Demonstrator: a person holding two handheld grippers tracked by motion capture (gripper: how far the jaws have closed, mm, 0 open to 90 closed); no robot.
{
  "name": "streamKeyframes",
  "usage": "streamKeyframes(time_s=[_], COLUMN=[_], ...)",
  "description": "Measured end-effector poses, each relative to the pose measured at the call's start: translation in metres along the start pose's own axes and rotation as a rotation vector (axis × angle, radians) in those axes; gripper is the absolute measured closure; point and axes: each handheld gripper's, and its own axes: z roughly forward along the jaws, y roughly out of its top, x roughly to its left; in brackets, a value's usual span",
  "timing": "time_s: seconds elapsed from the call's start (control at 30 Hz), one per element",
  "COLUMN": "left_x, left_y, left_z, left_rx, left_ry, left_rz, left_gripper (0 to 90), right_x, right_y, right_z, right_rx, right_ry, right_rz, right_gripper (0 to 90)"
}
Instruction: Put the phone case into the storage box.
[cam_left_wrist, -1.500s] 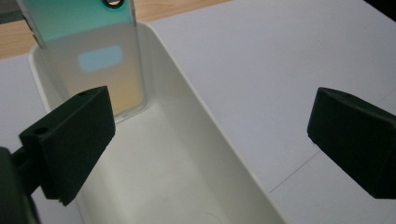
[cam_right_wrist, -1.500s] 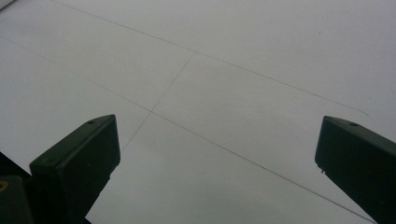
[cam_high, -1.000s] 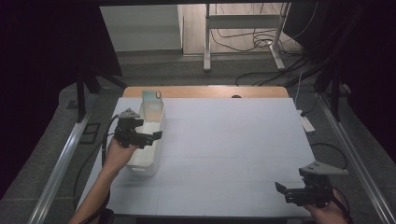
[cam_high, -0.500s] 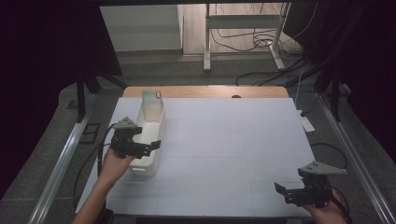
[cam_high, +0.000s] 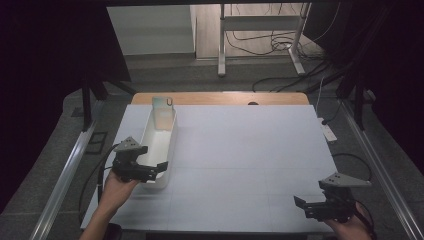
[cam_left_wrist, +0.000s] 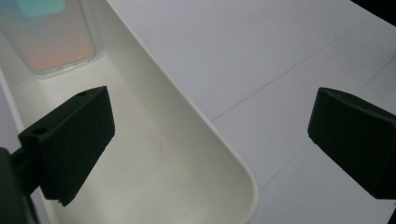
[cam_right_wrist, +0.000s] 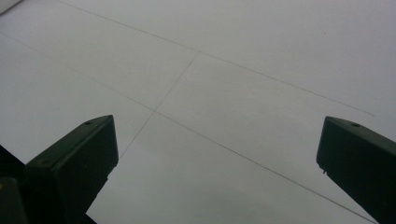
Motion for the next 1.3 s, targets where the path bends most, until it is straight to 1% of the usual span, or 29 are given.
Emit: streamKeyframes(time_s=[0.27,0.5,0.77,0.93,1.0,1.2,1.3], left_x=[-0.003,-0.003,-0.003,-0.004,-0.004,-0.003,-0.004], left_y=[-0.011,-0.019,-0.029,-0.036,-0.039,-0.048,-0.049], left_z=[-0.011,-0.020,-0.028,-0.033,-0.036,-0.043,-0.045], left_rx=[-0.003,-0.014,-0.016,-0.012,-0.011,-0.011,-0.008], left_ry=[0.009,0.016,0.026,0.040,0.038,0.055,0.062], left_rz=[-0.010,-0.023,-0.034,-0.036,-0.040,-0.057,-0.055], left_gripper=[1.3,1.3,1.3,1.2,1.0,0.9,0.9], right_x=[0.000,0.000,0.000,0.000,0.000,0.000,0.000], right_y=[0.000,0.000,0.000,0.000,0.000,0.000,0.000], right_z=[0.000,0.000,0.001,0.001,0.001,0.001,0.001], right_rx=[0.005,0.006,0.009,0.009,0.009,0.012,0.011], right_ry=[0.001,0.001,0.000,0.000,-0.001,0.000,-0.001], right_rz=[-0.003,-0.004,-0.003,-0.004,-0.004,-0.003,-0.003], right_gripper=[0.0,0.0,0.0,0.0,0.0,0.0,0.0])
